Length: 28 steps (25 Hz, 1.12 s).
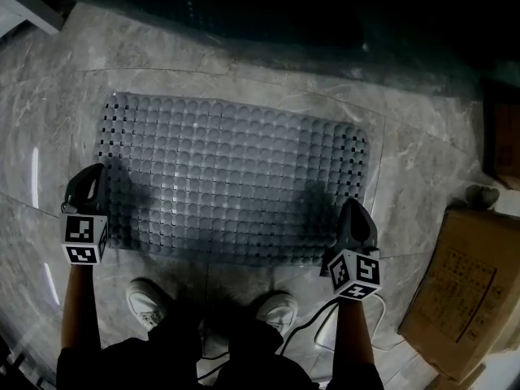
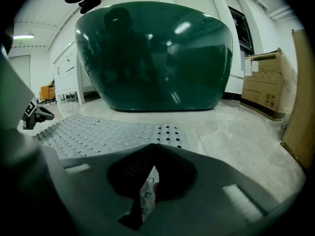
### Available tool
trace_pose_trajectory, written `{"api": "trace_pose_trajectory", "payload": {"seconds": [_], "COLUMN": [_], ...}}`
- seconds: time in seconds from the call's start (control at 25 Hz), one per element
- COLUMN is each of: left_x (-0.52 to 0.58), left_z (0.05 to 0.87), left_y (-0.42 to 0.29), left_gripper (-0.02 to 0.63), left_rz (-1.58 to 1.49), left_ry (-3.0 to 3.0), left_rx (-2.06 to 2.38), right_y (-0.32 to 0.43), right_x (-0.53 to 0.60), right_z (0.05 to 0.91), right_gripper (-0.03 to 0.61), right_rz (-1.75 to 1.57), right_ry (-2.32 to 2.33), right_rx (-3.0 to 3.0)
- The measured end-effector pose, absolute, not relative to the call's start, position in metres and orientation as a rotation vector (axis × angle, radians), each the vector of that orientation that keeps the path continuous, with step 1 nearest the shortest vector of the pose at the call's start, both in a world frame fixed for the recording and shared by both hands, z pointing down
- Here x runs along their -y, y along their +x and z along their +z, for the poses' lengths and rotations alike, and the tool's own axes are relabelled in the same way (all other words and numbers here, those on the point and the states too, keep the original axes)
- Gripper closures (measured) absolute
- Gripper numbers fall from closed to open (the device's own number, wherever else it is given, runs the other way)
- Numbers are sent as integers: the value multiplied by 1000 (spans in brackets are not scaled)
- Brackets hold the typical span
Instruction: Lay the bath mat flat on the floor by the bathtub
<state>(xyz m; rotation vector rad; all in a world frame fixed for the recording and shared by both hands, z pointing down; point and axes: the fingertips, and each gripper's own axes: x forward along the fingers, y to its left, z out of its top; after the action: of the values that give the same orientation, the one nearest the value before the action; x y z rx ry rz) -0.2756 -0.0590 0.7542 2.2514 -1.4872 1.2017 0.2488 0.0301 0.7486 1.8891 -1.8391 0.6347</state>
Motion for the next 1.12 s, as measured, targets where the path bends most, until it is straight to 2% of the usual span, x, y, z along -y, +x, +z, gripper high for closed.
{"api": "trace_pose_trajectory", "payload": {"seconds": [0.68,1.12], "left_x": [51,53], "left_z": [755,702], "left_y": [-252,-239], "left_gripper": [612,612], "left_rz": [1081,981], "left_ry": [2247,2296], "left_rx": [1445,1527], "right_y": [219,217], "right_x": [-24,-9], "right_z": [744,697], "right_gripper": [552,552], "right_rz": [740,719], "right_ry": [1876,1878], "right_rx": [1929,1984]}}
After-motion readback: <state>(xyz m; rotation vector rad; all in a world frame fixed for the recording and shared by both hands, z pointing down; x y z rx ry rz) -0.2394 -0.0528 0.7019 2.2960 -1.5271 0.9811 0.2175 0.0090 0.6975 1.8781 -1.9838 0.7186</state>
